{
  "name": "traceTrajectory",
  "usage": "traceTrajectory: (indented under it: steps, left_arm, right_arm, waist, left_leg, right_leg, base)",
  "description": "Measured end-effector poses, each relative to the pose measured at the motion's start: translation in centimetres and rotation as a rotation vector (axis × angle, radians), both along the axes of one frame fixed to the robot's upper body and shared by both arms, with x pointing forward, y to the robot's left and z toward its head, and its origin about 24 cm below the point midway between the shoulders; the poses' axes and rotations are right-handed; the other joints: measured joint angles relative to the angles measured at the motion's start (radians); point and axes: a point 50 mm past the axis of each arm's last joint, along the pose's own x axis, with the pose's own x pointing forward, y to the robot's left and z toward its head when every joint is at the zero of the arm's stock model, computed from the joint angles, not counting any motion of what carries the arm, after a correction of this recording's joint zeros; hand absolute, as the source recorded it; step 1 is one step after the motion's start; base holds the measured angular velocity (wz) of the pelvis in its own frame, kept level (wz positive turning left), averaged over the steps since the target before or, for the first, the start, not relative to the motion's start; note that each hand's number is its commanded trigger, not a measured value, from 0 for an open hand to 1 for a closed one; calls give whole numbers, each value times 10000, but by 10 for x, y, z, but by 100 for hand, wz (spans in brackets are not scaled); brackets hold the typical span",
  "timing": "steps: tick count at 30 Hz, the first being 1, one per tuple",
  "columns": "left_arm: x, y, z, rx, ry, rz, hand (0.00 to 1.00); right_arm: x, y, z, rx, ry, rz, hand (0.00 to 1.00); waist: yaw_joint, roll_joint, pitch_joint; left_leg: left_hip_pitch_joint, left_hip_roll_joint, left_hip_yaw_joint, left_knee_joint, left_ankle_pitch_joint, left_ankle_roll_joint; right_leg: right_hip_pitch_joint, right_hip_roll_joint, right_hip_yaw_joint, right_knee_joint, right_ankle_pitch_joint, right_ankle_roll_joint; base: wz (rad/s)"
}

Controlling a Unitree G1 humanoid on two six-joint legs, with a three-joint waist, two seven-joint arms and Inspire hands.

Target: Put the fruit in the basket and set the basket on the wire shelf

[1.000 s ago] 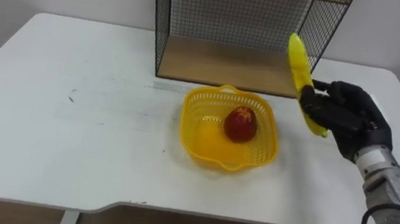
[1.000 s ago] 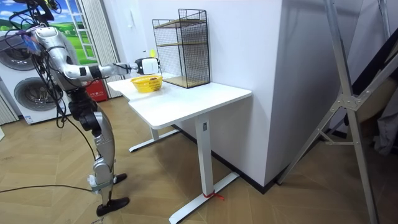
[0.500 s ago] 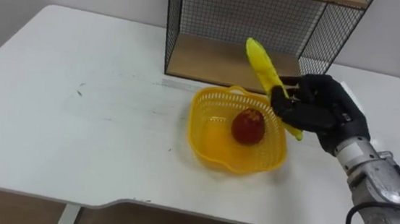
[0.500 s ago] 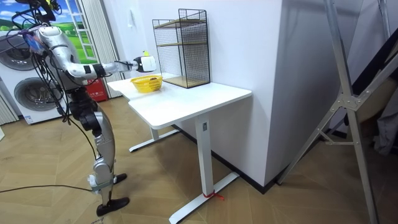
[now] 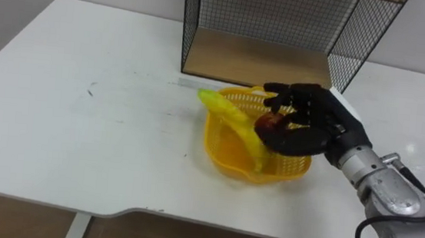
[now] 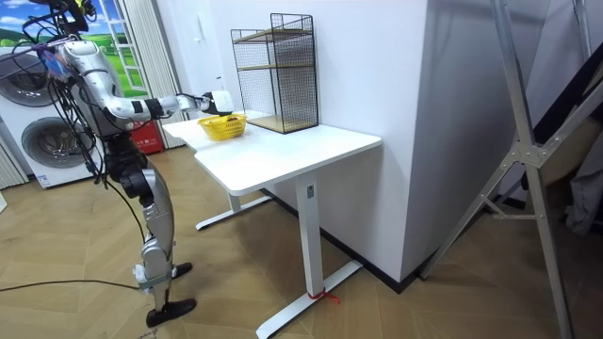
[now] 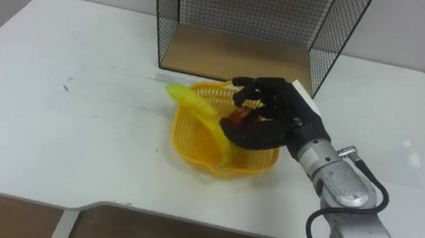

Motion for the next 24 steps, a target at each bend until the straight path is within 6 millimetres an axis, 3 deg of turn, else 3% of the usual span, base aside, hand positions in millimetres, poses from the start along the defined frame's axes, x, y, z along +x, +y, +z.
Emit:
traceTrajectory:
  steps: [18, 24]
  left_arm:
    - [2, 0, 0, -4, -7, -79, 0]
    - [-3, 3, 1, 9, -109, 374, 0]
  right_arm:
    - [-2, -5, -11, 9, 507, -200, 0]
    - [-2, -5, -11, 44, 470, -288, 0]
  waist:
    - [-65, -39, -24]
    - [-52, -148, -69]
  left_leg:
    - [20, 10, -76, 191, -11, 16]
    - [46, 8, -72, 203, -9, 19]
  right_leg:
    - [66, -9, -65, 154, 0, -1]
    - [104, -11, -50, 153, 3, -5]
  base:
    - [0]
    - [0]
